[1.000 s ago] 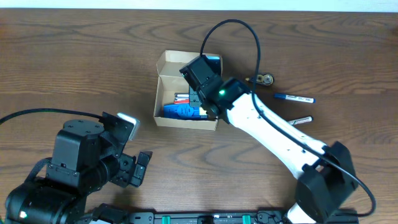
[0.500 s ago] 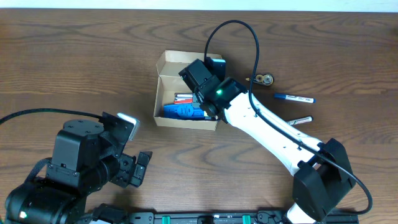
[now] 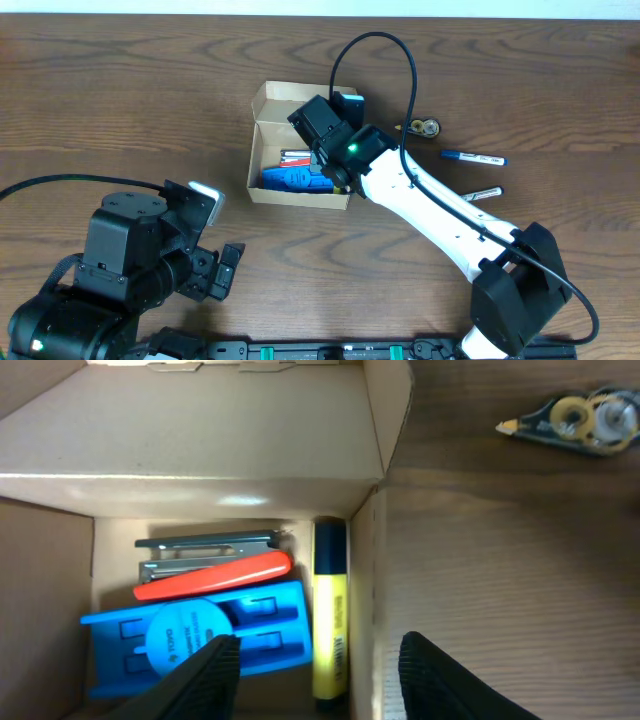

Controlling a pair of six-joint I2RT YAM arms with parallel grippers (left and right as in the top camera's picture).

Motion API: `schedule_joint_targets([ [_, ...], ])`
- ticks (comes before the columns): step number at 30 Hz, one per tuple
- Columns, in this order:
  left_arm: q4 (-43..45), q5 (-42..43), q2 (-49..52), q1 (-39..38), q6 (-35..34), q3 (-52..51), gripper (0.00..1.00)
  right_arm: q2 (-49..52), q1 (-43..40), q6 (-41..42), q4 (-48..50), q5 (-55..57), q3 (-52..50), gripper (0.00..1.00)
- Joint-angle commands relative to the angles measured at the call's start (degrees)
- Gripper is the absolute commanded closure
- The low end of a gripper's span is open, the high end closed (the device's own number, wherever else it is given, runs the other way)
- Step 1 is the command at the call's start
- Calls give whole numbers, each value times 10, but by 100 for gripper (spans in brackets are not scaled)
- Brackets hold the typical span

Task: Pack container
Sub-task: 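Lower the yellow highlighter into the box and open the right gripper, then move the right gripper over the correction tape to grasp it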

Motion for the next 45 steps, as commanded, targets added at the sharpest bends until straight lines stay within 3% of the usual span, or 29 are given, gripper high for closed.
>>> schedule_joint_targets([
  [1,-2,6,0,2,3,8,5,-51,0,-51,-2,58,2,41],
  [3,-2,6,0,2,3,8,5,-76,-6,-101,0,94,2,33],
  [7,-2,6,0,2,3,8,5,-110,-33,-300,23,102,2,25],
  [10,-2,6,0,2,3,8,5,-115,-71,-400,25,82,2,21],
  [19,-2,6,0,2,3,8,5,-111,-249,-654,57,-174,2,14],
  [28,-2,6,0,2,3,8,5,-37,-382,-783,68,-321,2,5],
  [45,-2,6,0,2,3,8,5,143,-391,-875,146,-351,2,4],
])
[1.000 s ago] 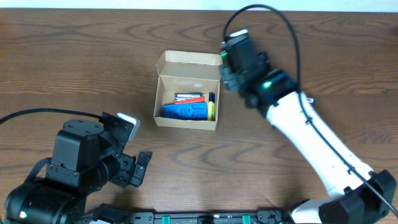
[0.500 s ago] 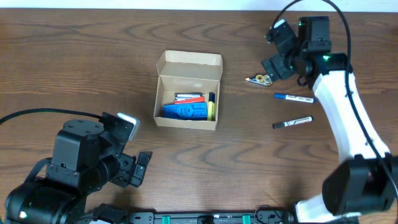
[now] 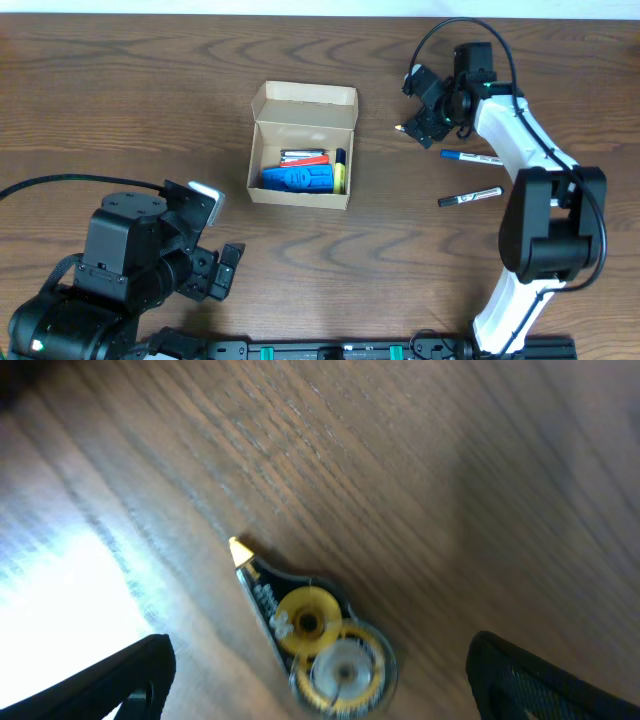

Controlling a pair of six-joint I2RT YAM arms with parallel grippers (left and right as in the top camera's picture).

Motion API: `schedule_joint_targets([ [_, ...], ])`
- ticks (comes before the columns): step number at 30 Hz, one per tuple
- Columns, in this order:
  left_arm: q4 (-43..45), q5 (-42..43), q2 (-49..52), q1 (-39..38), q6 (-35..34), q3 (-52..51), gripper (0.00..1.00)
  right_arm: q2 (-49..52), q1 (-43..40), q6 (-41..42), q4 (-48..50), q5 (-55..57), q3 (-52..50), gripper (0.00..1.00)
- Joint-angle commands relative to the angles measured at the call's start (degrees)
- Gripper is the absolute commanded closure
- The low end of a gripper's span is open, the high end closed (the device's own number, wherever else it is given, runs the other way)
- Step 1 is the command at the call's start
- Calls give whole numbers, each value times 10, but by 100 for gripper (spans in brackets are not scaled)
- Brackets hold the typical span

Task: Pack container
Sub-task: 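Move the right gripper over the correction tape to grasp it, then close the right gripper on the correction tape and lift it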

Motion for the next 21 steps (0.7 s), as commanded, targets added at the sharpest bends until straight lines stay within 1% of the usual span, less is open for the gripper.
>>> schedule_joint_targets([
  [1,-2,6,0,2,3,8,5,23,-6,-30,14,-20,0,4],
  [4,-2,6,0,2,3,8,5,31,-12,-48,21,-43,0,4],
  [12,-2,6,0,2,3,8,5,54,-33,-48,46,-81,0,5],
  [16,-2,6,0,2,3,8,5,61,-45,-49,46,-106,0,4],
  [21,-2,6,0,2,3,8,5,69,-50,-49,46,-106,0,2],
])
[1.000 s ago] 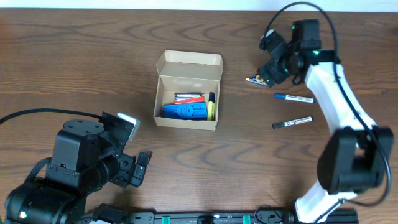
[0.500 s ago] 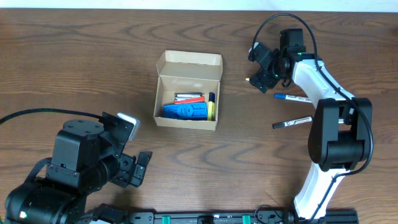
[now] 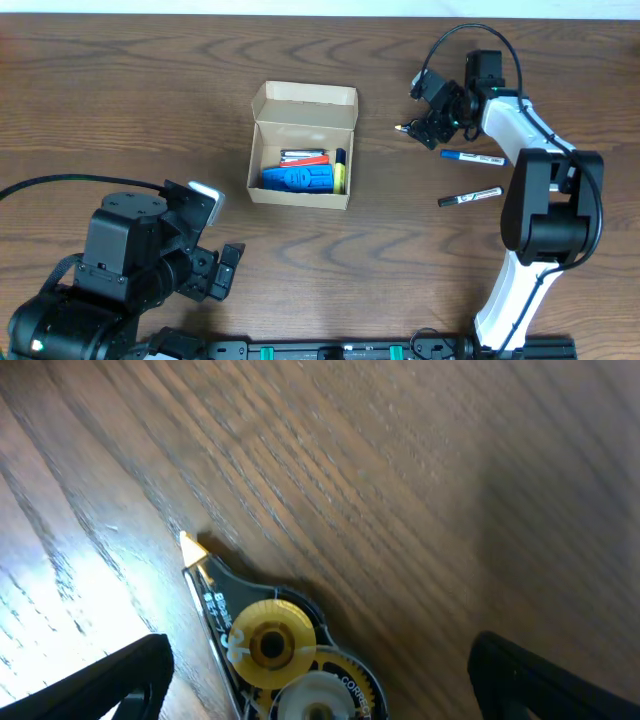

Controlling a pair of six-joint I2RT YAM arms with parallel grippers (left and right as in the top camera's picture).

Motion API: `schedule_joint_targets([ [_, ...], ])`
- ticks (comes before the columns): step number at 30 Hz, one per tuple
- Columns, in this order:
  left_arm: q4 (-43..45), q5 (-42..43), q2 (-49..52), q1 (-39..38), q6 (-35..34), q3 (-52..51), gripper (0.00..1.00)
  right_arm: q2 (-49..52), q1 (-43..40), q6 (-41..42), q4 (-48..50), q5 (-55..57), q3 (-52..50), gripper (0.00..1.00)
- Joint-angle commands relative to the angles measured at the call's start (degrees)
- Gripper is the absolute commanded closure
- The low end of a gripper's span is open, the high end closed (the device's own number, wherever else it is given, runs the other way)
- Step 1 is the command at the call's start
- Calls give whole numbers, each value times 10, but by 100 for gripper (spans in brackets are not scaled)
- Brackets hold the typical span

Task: Pack container
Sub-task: 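Close the right gripper on the correction tape and lift it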

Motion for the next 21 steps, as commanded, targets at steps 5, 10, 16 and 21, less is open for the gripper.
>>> schedule_joint_targets([
  [5,-2,6,1,2,3,8,5,30,-5,-6,-2,-21,0,2],
  [10,-2,6,1,2,3,8,5,41,-6,-6,-2,-21,0,3],
  [16,-2,6,1,2,3,8,5,44,-6,-3,-2,-14,0,20],
  [21,-2,6,1,2,3,8,5,44,-6,13,-5,-3,0,35],
])
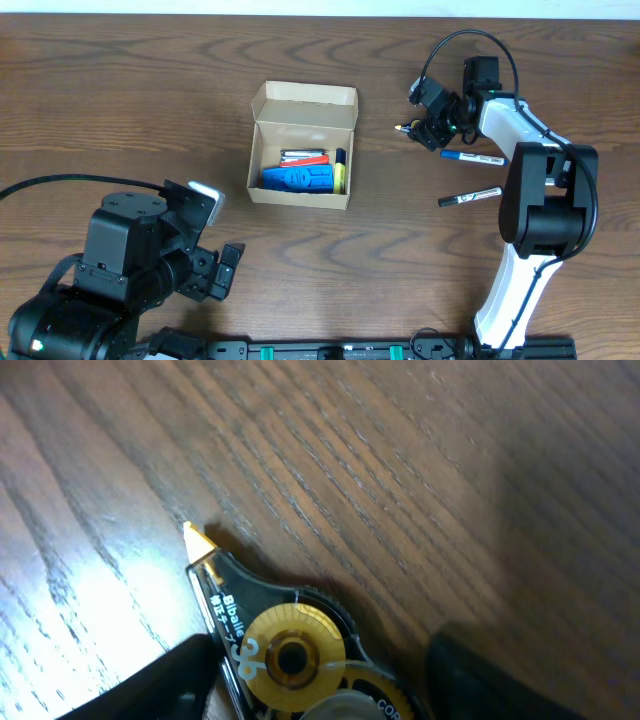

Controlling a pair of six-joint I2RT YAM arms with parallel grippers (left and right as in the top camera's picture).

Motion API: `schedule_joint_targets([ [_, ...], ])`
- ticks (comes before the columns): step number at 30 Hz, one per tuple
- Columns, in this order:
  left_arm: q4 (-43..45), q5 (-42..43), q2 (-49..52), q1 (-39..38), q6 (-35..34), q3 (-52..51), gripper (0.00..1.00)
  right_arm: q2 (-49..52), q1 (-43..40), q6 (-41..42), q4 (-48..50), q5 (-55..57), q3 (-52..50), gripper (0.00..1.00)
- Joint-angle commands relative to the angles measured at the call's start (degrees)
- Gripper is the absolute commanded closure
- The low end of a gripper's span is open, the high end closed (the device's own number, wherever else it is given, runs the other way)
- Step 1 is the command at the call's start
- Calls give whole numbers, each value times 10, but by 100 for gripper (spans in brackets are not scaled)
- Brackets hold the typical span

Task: Pack container
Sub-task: 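Close the right gripper on the correction tape and lift it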

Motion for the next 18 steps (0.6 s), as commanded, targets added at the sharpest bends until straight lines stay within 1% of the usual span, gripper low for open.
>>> schedule_joint_targets([
  [1,-1,6,0,2,3,8,5,17,-3,13,-3,14,0,38],
  [3,-1,6,0,2,3,8,5,17,-3,28,-3,15,0,44],
  [9,-1,6,0,2,3,8,5,17,-3,74,-3,15,0,53],
  [14,-1,6,0,2,3,8,5,12,-1,132,-5,15,0,57],
  [18,-1,6,0,2,3,8,5,-15,2,175,-9,14,1,59],
])
